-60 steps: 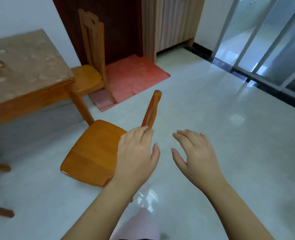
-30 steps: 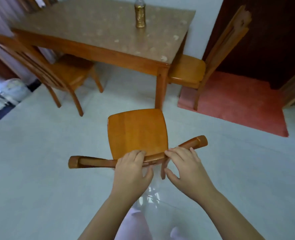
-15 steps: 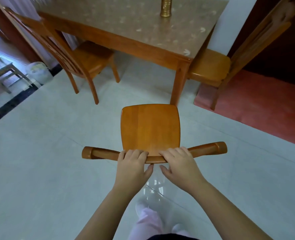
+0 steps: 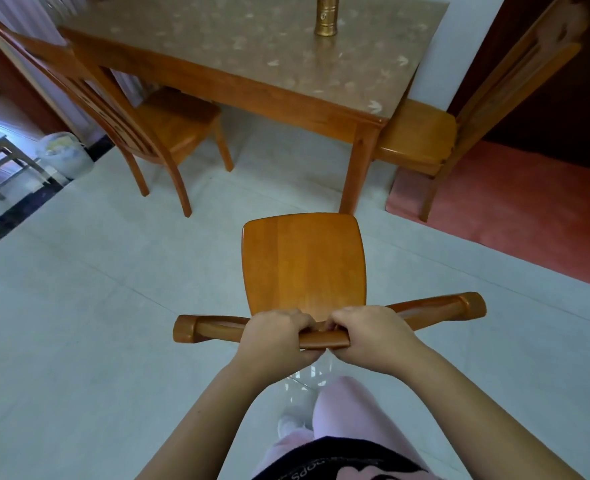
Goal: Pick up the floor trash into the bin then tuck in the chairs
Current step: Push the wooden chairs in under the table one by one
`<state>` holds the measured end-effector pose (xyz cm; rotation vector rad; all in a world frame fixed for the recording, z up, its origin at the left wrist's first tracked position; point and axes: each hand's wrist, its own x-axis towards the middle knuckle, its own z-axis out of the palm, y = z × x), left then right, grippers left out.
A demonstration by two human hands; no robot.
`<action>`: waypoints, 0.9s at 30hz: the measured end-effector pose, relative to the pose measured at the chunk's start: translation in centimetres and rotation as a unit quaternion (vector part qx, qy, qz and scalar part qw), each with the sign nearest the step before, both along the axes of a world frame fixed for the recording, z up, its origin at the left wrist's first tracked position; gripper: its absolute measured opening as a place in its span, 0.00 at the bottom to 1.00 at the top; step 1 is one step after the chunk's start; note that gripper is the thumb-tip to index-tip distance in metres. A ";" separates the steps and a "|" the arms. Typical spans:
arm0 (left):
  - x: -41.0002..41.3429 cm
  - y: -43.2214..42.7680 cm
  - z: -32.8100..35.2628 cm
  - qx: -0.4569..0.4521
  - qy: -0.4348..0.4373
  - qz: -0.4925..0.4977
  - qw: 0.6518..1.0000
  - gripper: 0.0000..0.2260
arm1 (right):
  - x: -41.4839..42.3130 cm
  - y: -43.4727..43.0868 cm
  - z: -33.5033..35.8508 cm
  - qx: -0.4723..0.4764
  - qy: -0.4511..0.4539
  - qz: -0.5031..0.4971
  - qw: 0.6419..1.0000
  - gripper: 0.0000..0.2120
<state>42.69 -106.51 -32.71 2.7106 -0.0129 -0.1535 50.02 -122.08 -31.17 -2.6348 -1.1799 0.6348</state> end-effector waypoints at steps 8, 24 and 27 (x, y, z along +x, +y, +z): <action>1.1 0.8 0.6 -0.024 0.125 -0.026 0.991 0.10 | 1.6 0.6 0.5 -0.085 0.151 -0.012 0.985 0.05; 1.4 -0.3 1.5 -0.014 0.233 -0.011 0.972 0.05 | 0.2 1.4 1.5 -0.117 0.163 -0.053 0.978 0.07; 0.6 0.5 2.1 -0.013 0.240 -0.008 0.971 0.07 | -0.7 2.3 1.9 -0.110 0.167 -0.051 0.978 0.05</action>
